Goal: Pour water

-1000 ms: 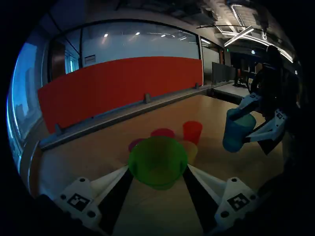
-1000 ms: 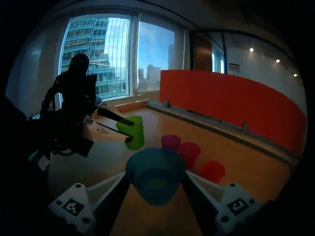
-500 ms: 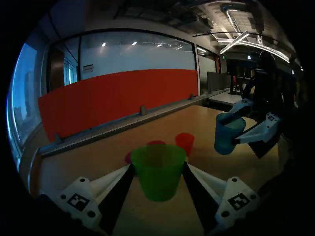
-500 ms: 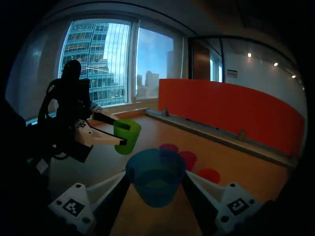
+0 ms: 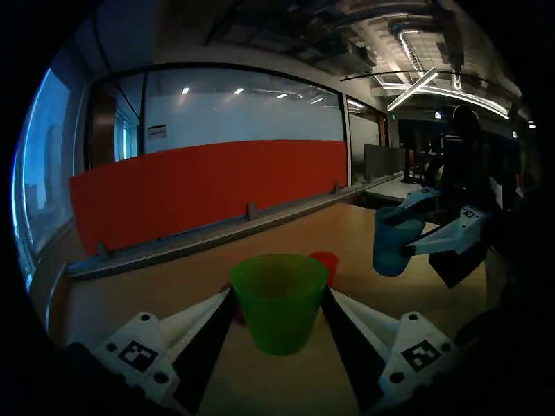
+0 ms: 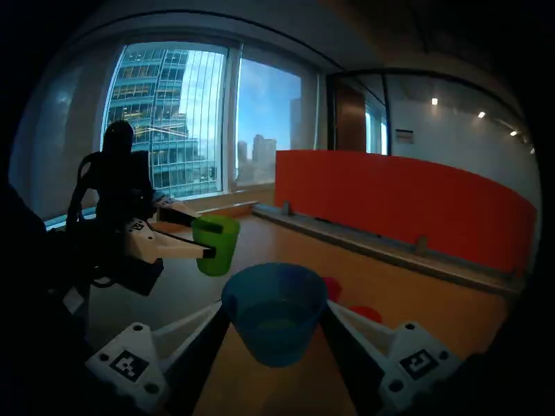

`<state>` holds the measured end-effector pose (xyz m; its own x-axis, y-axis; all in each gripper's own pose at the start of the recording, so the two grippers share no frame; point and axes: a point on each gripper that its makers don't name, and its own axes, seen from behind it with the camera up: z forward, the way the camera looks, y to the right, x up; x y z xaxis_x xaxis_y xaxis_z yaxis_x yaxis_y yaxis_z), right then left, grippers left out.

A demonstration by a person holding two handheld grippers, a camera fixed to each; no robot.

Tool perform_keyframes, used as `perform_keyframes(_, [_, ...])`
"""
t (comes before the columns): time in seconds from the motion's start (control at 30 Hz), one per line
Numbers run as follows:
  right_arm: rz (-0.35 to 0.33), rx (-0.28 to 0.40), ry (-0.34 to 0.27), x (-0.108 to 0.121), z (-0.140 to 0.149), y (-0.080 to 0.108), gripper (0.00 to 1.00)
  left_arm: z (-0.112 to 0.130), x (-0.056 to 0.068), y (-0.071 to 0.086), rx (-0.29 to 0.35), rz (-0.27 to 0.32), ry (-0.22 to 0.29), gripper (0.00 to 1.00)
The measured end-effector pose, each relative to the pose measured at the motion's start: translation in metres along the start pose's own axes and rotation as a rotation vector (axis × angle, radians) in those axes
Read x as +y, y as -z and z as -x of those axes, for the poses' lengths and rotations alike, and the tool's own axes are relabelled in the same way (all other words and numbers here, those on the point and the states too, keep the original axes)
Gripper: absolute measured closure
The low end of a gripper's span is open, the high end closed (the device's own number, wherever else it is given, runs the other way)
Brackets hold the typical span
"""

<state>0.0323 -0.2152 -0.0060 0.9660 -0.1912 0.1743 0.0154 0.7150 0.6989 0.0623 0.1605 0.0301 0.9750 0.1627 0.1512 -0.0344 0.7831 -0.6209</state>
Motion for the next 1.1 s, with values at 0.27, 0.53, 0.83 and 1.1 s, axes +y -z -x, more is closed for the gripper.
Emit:
perform_keyframes(0.27, [0.002, 0.010, -0.002, 0.004, -0.004, 0.003, 0.11, -0.005, 0.010, 0.005, 0.043, 0.031, 0.002, 0.15])
perform_keyframes(0.53, [0.002, 0.041, 0.006, 0.007, -0.012, 0.002, 0.11, -0.004, 0.021, 0.008, 0.056, 0.055, -0.005, 0.15])
perform_keyframes(0.83, [0.010, 0.060, 0.036, 0.011, -0.023, 0.001, 0.11, -0.008, 0.031, 0.013, 0.088, 0.087, 0.009, 0.15])
perform_keyframes(1.1, [0.008, 0.057, 0.088, 0.011, -0.030, -0.002, 0.11, -0.009, 0.042, 0.014, 0.114, 0.118, 0.001, 0.15])
